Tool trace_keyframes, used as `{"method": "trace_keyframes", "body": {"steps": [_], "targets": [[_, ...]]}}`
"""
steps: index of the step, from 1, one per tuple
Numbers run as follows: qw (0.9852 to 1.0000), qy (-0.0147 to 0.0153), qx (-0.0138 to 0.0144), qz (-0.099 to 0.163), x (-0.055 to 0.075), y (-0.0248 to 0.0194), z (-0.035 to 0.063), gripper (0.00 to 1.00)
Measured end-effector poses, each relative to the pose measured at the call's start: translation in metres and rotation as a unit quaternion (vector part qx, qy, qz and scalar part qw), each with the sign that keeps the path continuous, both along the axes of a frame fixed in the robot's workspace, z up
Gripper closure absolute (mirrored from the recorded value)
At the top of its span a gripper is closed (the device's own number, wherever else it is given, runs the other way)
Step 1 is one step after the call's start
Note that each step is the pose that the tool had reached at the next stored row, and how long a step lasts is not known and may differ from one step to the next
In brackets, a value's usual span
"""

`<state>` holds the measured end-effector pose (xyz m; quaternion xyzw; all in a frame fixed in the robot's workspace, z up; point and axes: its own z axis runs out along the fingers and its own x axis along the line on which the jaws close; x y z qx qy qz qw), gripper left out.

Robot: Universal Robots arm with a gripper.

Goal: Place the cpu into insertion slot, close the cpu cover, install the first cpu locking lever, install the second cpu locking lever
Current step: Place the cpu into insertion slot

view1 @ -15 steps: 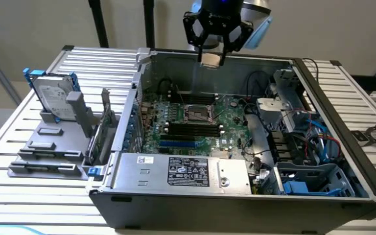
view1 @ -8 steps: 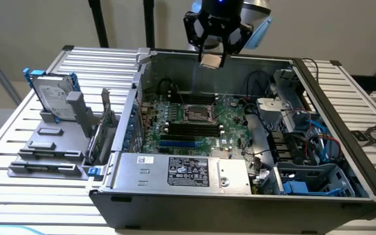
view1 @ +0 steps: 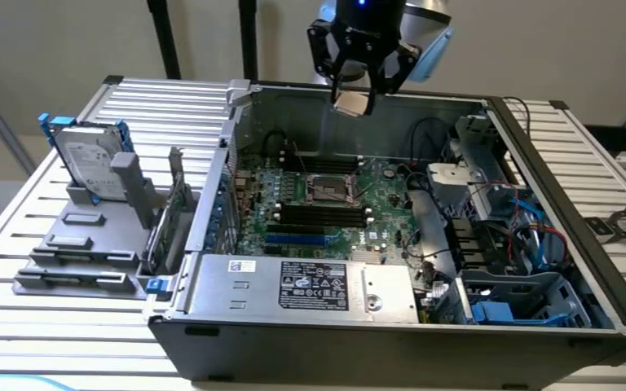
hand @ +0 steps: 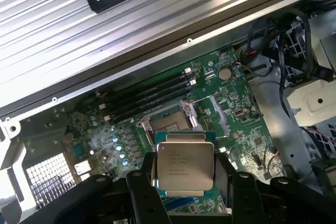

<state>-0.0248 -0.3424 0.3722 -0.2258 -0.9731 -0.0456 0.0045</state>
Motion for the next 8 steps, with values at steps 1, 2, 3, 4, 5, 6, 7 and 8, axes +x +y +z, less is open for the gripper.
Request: {"method": "trace_keyframes", "body": {"steps": [1, 2, 3, 4, 5, 6, 7, 8], "targets": [[1.0000, 0.0001, 0.0000, -0.009, 0.0000, 0.0000, -0.0003, 0.45], [0.9998, 0.0003, 0.0000, -0.018, 0.0000, 0.0000, -0.0007, 0.45], [0.9996, 0.0004, 0.0000, -0.028, 0.0000, 0.0000, -0.0010, 0.45], [0.9993, 0.0005, 0.0000, -0.036, 0.0000, 0.0000, -0.0014, 0.45], [0.9990, 0.0007, -0.0001, -0.046, 0.0000, 0.0000, -0.0017, 0.45], [0.9985, 0.0008, 0.0000, -0.054, 0.0000, 0.0000, -0.0021, 0.45], [0.9980, 0.0009, 0.0000, -0.063, 0.0000, 0.0000, -0.0025, 0.45], [0.9973, 0.0010, 0.0000, -0.073, 0.0000, 0.0000, -0.0028, 0.45]]}}
